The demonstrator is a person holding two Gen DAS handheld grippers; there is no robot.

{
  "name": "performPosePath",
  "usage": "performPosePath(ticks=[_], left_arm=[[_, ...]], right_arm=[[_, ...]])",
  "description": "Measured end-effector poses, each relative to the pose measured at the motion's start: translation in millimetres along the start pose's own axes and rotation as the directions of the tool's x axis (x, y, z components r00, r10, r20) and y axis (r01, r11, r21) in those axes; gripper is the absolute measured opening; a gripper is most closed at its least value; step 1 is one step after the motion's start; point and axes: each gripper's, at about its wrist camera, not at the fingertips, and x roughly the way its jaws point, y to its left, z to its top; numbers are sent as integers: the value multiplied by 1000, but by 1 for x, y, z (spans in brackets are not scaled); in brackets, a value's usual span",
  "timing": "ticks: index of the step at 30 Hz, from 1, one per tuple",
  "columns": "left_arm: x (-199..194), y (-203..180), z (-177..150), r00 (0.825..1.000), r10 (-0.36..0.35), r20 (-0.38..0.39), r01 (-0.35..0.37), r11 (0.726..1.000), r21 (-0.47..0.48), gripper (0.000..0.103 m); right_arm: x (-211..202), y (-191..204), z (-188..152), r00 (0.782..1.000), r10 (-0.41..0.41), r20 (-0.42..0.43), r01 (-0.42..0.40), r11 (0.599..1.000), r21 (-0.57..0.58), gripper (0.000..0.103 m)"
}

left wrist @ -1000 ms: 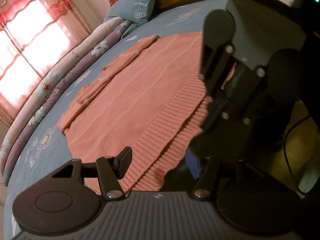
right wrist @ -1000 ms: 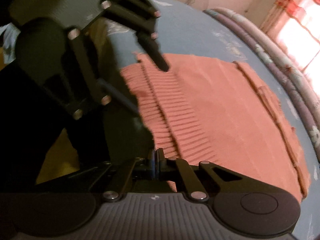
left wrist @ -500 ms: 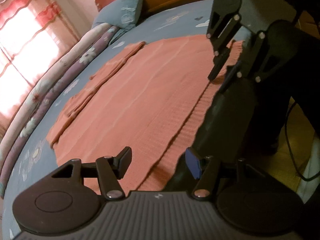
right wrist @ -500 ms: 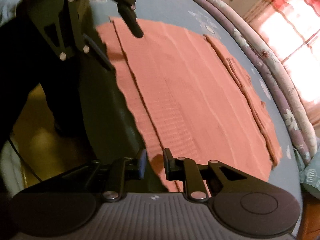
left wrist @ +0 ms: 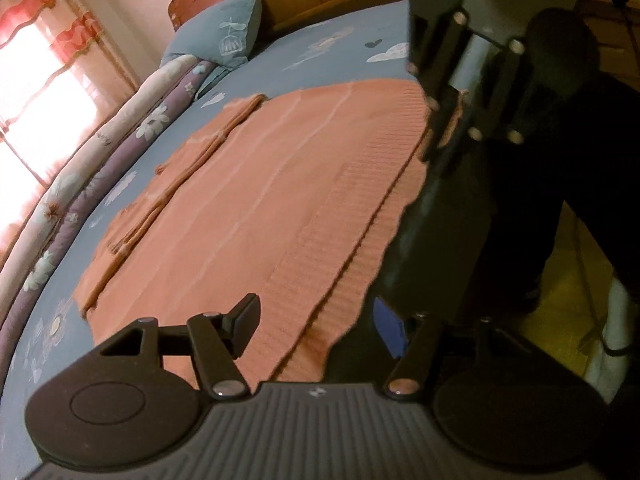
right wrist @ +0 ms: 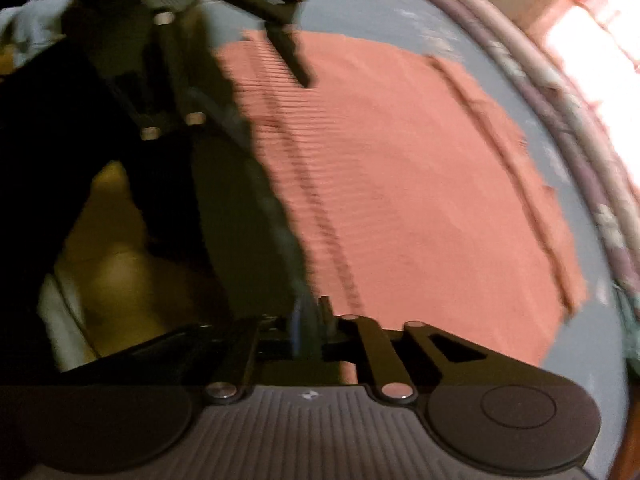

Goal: Fold clothes
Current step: 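Grasp the ribbed hem with both grippers side by side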

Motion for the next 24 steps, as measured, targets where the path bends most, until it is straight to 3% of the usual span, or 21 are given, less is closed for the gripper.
performPosePath(ticks=[6,8,10,16,19,21,23,24], left_arm=[[11,-6,21,998,-43,46,41,998,40,69],[14,-9,26,997,-52,52,49,997,54,69],[15,-11,28,997,-59,53,55,996,64,69],[16,-8,21,998,-59,14,58,995,76,69],[12,-4,14,999,-36,-14,37,996,75,69],[8,-1,8,999,-21,-33,24,997,77,69],[3,3,1,999,1,-55,4,996,87,69],[1,5,-3,998,15,-69,-9,996,90,69]], right_arm=[[14,-5,-12,998,-61,-34,61,998,-9,19],[19,-3,-12,997,-69,-38,68,998,-17,13],[15,-4,-12,999,-47,-24,47,999,9,4],[6,-19,-12,998,50,-37,-47,996,80,4],[-1,-20,-9,999,45,1,-45,990,136,31],[-6,-17,-3,999,12,41,-18,989,146,38],[-7,-12,6,997,-25,76,14,990,141,56],[-5,-9,11,995,-37,92,25,992,124,59]])
